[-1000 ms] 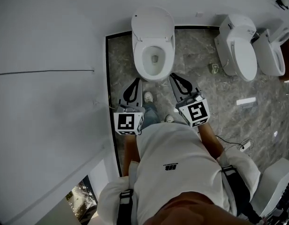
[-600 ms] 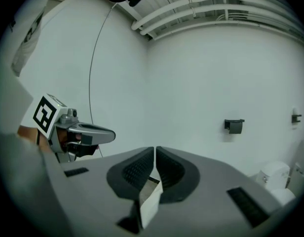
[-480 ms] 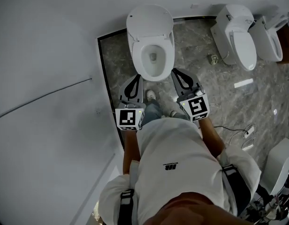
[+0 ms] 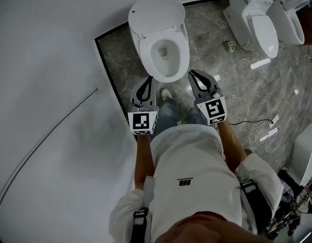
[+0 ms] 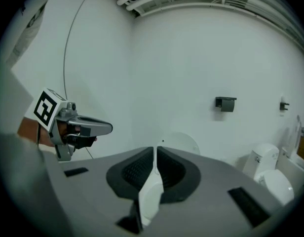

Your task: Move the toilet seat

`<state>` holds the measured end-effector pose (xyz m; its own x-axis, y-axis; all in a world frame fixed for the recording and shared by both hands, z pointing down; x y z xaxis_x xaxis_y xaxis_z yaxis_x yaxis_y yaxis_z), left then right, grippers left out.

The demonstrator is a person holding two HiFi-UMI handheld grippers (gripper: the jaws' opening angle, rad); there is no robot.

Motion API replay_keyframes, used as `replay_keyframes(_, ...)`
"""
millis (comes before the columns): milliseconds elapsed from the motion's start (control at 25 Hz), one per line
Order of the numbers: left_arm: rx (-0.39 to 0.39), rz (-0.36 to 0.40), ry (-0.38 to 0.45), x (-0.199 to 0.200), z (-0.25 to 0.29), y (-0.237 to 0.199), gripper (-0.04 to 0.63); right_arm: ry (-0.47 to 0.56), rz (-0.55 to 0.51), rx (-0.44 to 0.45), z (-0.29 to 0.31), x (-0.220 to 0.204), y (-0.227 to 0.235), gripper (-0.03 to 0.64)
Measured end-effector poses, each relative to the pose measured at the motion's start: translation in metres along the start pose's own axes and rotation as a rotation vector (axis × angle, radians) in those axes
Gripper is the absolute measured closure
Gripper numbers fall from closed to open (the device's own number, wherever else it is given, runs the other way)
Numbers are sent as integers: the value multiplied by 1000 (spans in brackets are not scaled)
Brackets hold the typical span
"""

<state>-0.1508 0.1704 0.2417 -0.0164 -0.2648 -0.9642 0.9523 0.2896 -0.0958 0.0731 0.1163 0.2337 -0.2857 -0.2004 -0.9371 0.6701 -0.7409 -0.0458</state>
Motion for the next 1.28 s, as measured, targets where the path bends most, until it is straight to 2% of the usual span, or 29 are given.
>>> replay_keyframes(280,-16,-39,-75,-46,32,-38,563,-83,43,-52,41,-47,2,578)
replay_keyframes(560,-29,-71,-133,-87,54,-45,561,-173,51,-67,59,-89,9,578)
replay_keyframes(920,-5,-110,-205,-138,76,-53,561,-262,86,-82,80,-144,18,578)
replay_keyframes(1280,30,-136,-258,-184,97,-61,561,-277,133,-106,111,-181,28,578)
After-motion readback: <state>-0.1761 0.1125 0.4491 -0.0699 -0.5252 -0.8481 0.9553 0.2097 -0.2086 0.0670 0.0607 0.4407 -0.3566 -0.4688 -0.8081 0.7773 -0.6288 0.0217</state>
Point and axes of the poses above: the fingertips, and each gripper's own axes: z forward along the fingers, y to its right, x out of its top, the point moved 9 cm from there along -z, backward along the fingers, and after that the axes turned 3 degrees about -z, right-handed, at the moved point
